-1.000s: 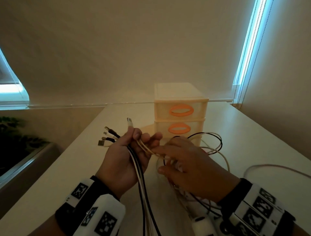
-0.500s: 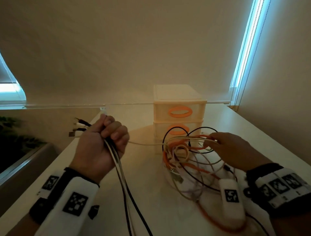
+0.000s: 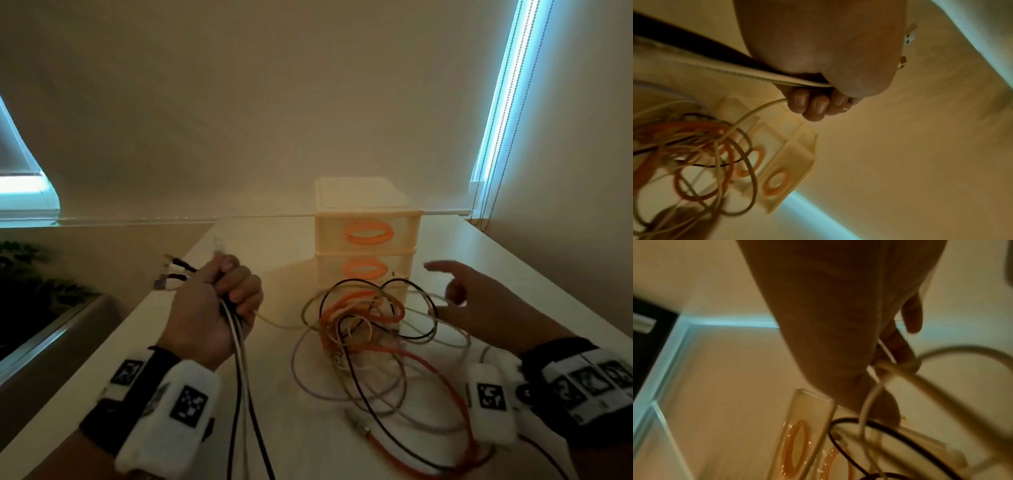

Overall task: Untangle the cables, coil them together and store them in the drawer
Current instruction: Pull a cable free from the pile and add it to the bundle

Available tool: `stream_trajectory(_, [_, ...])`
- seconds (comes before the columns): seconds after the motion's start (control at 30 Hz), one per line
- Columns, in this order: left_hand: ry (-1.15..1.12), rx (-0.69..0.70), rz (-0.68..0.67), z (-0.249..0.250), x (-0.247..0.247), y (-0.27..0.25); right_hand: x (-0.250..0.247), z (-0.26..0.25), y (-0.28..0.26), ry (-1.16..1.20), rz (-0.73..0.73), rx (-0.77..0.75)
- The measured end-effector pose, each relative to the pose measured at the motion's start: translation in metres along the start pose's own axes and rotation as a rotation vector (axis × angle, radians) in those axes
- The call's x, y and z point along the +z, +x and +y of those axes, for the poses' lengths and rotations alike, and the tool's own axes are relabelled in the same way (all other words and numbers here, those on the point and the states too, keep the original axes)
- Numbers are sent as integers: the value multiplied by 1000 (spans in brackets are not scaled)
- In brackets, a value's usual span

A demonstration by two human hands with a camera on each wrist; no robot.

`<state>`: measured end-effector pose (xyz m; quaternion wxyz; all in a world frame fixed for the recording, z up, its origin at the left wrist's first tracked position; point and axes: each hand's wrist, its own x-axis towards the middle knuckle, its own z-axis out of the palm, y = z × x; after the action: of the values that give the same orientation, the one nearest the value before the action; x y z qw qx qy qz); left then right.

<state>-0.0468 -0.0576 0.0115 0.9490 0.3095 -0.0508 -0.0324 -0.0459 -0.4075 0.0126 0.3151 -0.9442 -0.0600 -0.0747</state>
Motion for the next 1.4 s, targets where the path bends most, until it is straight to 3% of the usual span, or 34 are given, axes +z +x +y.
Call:
stream_trajectory(0.1, [59, -31, -56, -13, 10, -5, -3, -10, -6, 4, -41, -186])
stream_trajectory(0.27, [65, -58, -100, -21, 19, -13, -3, -62, -31, 330, 117, -529])
stream_trajectory(0.33, [38, -85, -130, -24, 21, -16, 17, -85, -39, 246, 79, -597])
stream_trajectory(0.43, [47, -91, -173, -22, 23, -18, 52, -99, -35, -147, -25, -641])
stream_trajectory(0.47, [55, -81, -182, -20, 22, -17, 58, -98, -32, -185, -49, -639])
stream_trajectory(0.53, [64, -62, -177, -13, 20, -14, 55, -89, -27, -44, -55, -589])
stream_trajectory(0.73, [10, 10, -76, 7, 11, -8, 2, -40, -8, 130, 379, -146])
stream_trajectory(0.9, [1, 57, -29, 12, 9, -7, -19, -17, -6, 321, 492, 39])
stream_trajectory(0.97, [-8, 85, -2, 15, 8, -6, -20, -19, -6, 287, 519, 46])
stream_trajectory(1.1, [-11, 103, 27, 14, 7, -4, -14, -28, -8, 1, 497, 2])
stream_trajectory(1.17, [-3, 69, 0, 6, 10, -6, -13, -42, -14, -144, 562, -111])
stream_trajectory(1.23, [3, 19, -54, -7, 17, -9, -1, -68, -21, -112, 649, -364])
stream_trajectory(1.27, [6, -15, -85, -14, 22, -12, 12, -86, -27, -9, 616, -499])
stream_trajectory(1.33, [19, -80, -133, -28, 32, -18, 48, -116, -39, 183, 379, -668])
stream_trajectory(1.4, [38, -100, -135, -33, 35, -20, 77, -127, -43, 257, 149, -658])
